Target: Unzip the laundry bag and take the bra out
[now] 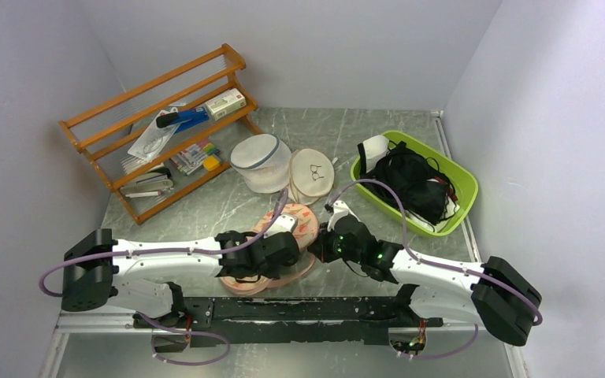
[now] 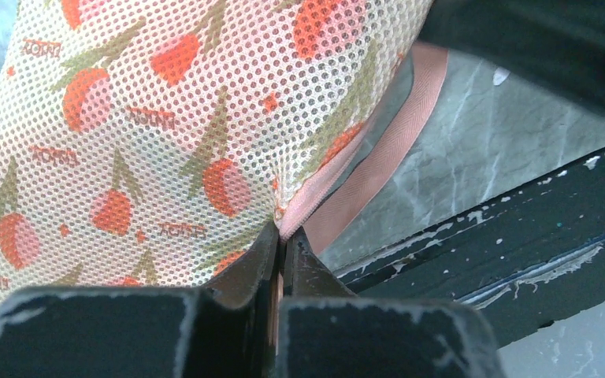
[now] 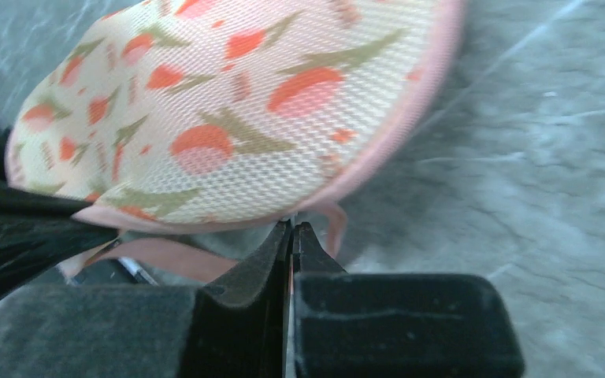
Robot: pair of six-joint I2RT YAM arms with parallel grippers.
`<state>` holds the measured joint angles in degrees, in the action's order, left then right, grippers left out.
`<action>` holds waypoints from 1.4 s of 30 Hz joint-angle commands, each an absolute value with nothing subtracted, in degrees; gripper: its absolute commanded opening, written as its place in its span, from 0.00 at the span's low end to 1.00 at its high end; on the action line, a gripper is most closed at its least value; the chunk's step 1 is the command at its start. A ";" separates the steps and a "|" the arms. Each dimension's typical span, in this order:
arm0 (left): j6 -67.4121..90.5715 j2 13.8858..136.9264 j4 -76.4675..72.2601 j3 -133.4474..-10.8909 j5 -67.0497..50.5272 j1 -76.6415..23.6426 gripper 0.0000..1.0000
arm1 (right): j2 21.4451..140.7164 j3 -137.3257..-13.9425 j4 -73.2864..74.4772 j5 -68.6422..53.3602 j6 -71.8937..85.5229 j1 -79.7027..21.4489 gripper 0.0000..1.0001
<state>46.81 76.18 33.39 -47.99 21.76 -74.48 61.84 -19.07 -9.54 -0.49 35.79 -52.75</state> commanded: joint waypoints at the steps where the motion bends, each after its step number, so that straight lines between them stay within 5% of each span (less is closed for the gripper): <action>1: 48.91 74.40 38.11 -46.31 23.67 -74.79 0.07 | 60.90 -21.87 -0.23 12.55 36.94 -50.92 0.00; 11: 50.01 72.14 41.37 -45.17 25.42 -74.79 0.11 | 57.23 -20.18 -2.47 5.02 33.23 -49.47 0.00; 20: 44.02 70.05 36.56 -50.48 20.66 -74.79 0.48 | 53.79 -15.01 -15.02 -13.07 32.40 -49.40 0.00; 26: 40.37 70.02 30.73 -54.00 17.28 -74.79 0.63 | 55.58 -13.36 -22.54 -19.46 34.69 -49.49 0.00; 31: 39.41 76.10 30.63 -56.75 17.41 -74.79 0.62 | 56.79 -12.66 -25.71 -21.54 36.22 -49.61 0.00; 42: 39.31 84.45 30.39 -57.44 19.61 -74.79 0.39 | 54.55 -12.14 -24.00 -20.51 36.08 -49.83 0.00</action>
